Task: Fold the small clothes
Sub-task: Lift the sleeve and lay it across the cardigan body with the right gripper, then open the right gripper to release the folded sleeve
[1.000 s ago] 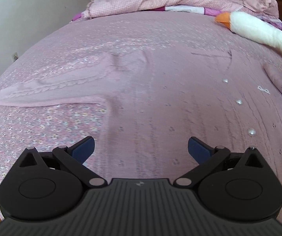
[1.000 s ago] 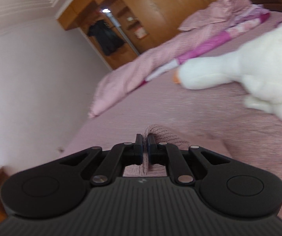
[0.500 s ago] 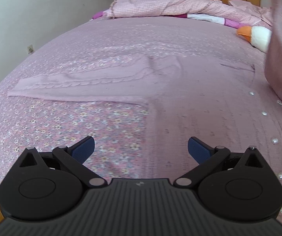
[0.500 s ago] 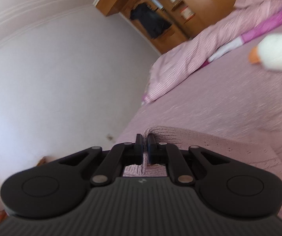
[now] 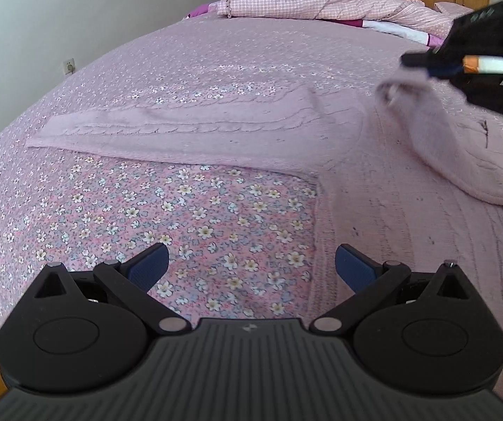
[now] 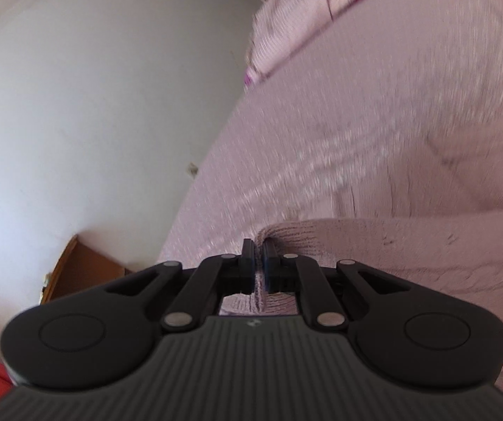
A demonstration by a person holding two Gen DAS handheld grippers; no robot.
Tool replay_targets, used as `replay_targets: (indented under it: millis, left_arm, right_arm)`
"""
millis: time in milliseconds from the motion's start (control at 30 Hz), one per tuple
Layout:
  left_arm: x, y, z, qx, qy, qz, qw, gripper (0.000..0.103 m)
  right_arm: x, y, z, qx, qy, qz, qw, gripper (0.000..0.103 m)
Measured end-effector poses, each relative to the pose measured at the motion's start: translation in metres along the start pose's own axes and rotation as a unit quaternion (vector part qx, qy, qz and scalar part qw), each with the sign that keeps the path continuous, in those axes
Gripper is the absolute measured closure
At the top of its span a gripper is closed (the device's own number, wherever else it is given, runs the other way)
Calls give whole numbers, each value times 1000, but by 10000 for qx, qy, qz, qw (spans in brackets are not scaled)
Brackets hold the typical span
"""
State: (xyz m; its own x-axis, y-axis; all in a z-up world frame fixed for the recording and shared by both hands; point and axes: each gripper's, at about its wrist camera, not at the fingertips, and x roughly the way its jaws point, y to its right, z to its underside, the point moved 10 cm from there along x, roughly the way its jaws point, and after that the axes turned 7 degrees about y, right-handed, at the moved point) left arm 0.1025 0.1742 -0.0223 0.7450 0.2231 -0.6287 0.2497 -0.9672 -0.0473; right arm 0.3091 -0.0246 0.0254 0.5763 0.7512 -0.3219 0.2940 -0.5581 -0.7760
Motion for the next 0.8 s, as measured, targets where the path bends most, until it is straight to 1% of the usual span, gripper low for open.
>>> replay_targets:
  millis: [33,133,267,333,367,533,633,733,767,800]
  left_arm:
    - [1,0,-1,1,1,1,10000,0]
    - [5,0,-7,2,36,38,10000,0]
    - [12,6,-22,22,179,159,9997,0]
    - [16,12,-31,14,232,233,9995,0]
    - [19,16,-36,2,261,295,9992,0]
    - [38,41,-62,69,373,619,9974,0]
    - [51,56,-73,83,344,764,9964,5]
    - [66,66,-80,79,291,759,9967,5]
    - [70,69,-83,98,275,737,9969,5]
    - [75,71,-84,118,266,719,9970,5]
  right_arm:
    - [5,0,6,31,-72,9,10000,92]
    - [14,6,13,43,-162,127,9998,92]
    - [9,9,14,-179,-205,303,9992,92]
    - [-4,15,11,-232,-153,329,9991,91]
    - [-11,21,8,-282,-114,419,9987,91]
    - [-64,65,-10,-679,236,1151,9908,91]
    - [-99,96,-26,-621,411,1547,9851,91]
    - [-133,124,-39,-588,597,1916,9779,90]
    - [-145,134,-43,-607,669,2069,9742,80]
    - [-156,142,-47,-652,769,2202,9702,53]
